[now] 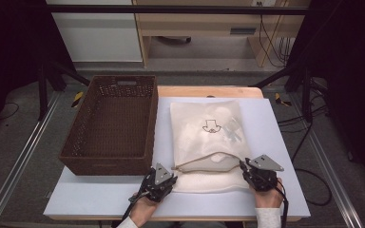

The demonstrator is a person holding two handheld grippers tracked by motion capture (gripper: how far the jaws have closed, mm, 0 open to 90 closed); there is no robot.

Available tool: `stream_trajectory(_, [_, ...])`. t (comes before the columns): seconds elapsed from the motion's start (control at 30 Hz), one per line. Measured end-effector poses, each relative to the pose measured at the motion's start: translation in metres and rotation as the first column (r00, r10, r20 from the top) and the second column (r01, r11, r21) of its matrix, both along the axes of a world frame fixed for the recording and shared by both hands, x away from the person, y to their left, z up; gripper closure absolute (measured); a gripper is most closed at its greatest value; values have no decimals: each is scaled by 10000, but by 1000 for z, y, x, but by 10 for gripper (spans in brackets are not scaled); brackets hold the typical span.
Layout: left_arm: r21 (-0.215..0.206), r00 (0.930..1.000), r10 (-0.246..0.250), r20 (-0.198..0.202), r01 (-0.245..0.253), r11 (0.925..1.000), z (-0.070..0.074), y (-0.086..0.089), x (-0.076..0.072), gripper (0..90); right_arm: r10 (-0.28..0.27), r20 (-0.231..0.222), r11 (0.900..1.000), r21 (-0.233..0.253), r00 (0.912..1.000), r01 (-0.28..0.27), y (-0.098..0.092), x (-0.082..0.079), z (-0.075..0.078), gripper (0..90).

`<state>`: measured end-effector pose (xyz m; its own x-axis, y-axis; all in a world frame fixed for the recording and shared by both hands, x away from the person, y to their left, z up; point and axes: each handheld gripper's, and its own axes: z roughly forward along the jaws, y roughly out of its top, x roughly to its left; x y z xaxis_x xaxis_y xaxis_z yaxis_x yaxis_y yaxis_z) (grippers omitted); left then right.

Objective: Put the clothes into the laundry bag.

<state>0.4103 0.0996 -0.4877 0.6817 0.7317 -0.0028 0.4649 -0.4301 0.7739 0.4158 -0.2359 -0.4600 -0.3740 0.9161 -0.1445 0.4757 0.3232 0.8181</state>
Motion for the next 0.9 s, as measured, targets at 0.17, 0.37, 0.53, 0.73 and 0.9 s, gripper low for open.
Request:
stream_trajectory(0.17, [-424, 9997, 34, -225, -44, 9991, 1, 5, 2, 847, 191, -718, 9998, 126, 9972, -182, -10, -2, -7, 895])
stream_trajectory(0.37, [-537, 10000, -29, 4, 29, 9986, 2, 6, 0, 790, 515, -1192, 9972, 599, 9915, -446, -23, -4, -24, 822])
stream_trajectory(0.53, [-717, 9996, -83, 258, 101, 9974, 7, 6, 4, 607, 59, -201, 9974, 726, 9998, -44, -30, -10, -9, 581])
stream_trajectory(0.73, [-799, 9999, -91, -114, 81, 9968, 4, 4, 11, 768, -547, -884, 9921, 1082, 9946, 642, -47, 0, -19, 524])
stream_trajectory(0.9, [-781, 10000, -26, -20, 24, 9969, 5, 6, 12, 832, -19, -1742, 9871, 1576, 9847, 298, -47, 6, -25, 746])
